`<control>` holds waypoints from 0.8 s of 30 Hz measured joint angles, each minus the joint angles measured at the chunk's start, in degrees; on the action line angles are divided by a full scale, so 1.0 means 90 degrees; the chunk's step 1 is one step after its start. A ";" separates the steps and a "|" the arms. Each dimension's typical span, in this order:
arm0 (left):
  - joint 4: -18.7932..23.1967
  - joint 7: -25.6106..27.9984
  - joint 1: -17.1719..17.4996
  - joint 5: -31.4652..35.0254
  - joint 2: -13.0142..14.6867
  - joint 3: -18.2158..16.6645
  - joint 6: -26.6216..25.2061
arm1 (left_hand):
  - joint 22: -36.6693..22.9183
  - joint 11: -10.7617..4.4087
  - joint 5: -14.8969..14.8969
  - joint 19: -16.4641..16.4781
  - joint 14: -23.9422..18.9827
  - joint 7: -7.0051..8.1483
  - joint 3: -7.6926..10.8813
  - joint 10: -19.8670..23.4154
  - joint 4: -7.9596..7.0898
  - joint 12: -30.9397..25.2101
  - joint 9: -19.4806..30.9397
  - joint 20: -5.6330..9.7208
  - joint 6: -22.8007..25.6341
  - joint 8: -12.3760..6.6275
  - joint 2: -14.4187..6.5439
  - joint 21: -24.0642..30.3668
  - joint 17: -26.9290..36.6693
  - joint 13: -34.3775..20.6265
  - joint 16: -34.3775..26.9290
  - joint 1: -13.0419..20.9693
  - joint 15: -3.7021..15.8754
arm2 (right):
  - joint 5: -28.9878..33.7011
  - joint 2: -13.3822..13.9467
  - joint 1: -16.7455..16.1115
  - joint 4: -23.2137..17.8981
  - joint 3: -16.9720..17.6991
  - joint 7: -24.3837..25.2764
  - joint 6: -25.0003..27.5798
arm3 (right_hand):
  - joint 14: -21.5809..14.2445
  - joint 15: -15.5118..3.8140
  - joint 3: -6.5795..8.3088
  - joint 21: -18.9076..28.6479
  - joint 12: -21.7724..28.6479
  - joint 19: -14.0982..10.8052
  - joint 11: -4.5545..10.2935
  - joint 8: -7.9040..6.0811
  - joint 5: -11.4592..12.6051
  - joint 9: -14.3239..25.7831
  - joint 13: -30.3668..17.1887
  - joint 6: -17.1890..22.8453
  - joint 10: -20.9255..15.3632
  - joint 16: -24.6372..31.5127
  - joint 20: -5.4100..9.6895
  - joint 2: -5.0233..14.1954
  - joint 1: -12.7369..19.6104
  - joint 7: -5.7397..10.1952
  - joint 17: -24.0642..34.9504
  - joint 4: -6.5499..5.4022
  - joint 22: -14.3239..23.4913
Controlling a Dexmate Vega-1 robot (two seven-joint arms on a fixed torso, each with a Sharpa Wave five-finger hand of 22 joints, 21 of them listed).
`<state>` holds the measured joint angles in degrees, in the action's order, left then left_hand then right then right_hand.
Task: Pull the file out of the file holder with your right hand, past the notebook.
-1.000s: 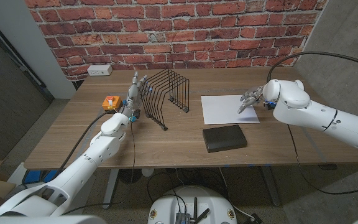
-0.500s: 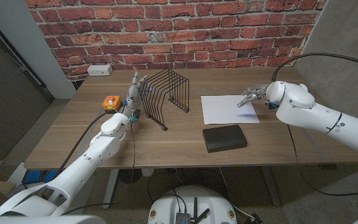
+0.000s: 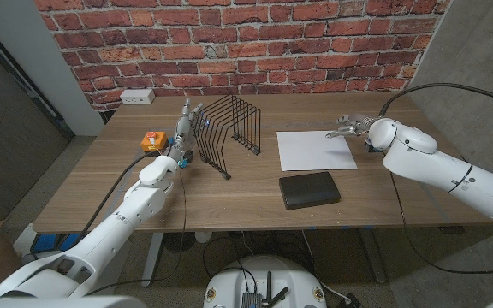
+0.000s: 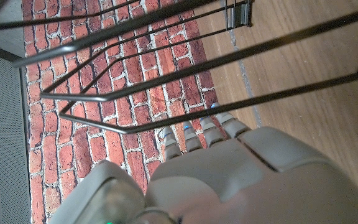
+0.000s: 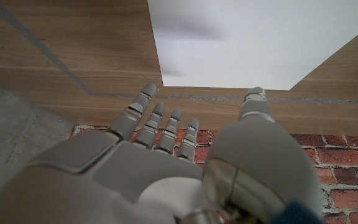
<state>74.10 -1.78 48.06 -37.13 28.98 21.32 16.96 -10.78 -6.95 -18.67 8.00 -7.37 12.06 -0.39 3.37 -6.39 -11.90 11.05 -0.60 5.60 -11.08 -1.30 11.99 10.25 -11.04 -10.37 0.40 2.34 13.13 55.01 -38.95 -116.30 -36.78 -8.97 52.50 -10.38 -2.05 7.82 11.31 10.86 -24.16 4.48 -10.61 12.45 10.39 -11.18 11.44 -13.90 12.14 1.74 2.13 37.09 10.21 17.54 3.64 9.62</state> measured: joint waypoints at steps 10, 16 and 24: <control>0.0000 -0.0001 0.0000 0.0000 0.0000 0.0000 -0.0002 | 0.0000 0.0000 0.0000 0.0000 0.0000 0.0000 0.0000 0.0000 0.0000 0.0000 0.0000 0.0000 0.0000 0.0000 0.0000 0.0000 0.0000 0.0000 0.0000 0.0000 0.0000 | -0.0558 -0.0311 -0.0270 0.0337 0.0277 0.0974 -0.0383 | -0.0015 -0.0014 -0.0014 0.0000 0.0000 -0.0034 -0.0022 0.0000 -0.0039 0.0000 -0.0001 0.0000 -0.0022 0.0000 0.0035 0.0074 -0.0074 0.0000 0.0000 -0.0025 -0.0005; 0.0000 -0.0002 -0.0001 0.0000 -0.0001 0.0000 -0.0003 | 0.0000 0.0000 0.0000 0.0000 0.0000 0.0000 0.0000 0.0000 0.0000 0.0000 0.0000 0.0000 0.0000 0.0000 0.0000 0.0000 0.0000 0.0000 0.0000 0.0000 0.0000 | -0.0899 -0.0486 -0.0415 0.0554 0.0471 0.1422 -0.0665 | -0.0025 -0.0025 -0.0011 0.0000 0.0000 -0.0034 -0.0035 0.0000 -0.0050 0.0000 -0.0001 0.0000 -0.0036 0.0000 0.0035 0.0122 -0.0189 0.0000 -0.0030 -0.0079 -0.0033; 0.0000 -0.0003 -0.0001 0.0000 -0.0001 0.0000 -0.0003 | 0.0000 0.0000 0.0000 0.0000 0.0000 0.0000 0.0000 0.0000 0.0000 0.0000 0.0000 0.0000 0.0000 0.0000 0.0000 0.0000 0.0000 0.0000 0.0000 0.0000 0.0000 | -0.0899 -0.0676 -0.0548 0.0889 0.0726 0.1422 -0.0665 | -0.0025 -0.0025 -0.0011 0.0000 0.0000 -0.0090 -0.0044 0.0000 -0.0086 0.0001 -0.0001 0.0034 -0.0045 0.0000 0.0046 0.0106 -0.0211 -0.0033 -0.0030 -0.0079 -0.0032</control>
<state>74.10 -1.81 48.05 -37.12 28.98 21.32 16.94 -10.78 -6.95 -18.67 8.00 -7.37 12.06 -0.39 3.37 -6.39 -11.90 11.05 -0.60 5.60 -11.08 -1.30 11.99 10.25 -11.04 -10.37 0.40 2.34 5.05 48.93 -43.89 -108.30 -30.25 3.83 46.51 -10.60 -2.28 7.72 11.31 10.86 -24.98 4.08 -10.61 11.67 10.39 -11.19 11.74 -14.31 12.14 2.15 3.08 35.19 9.91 17.27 2.93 9.33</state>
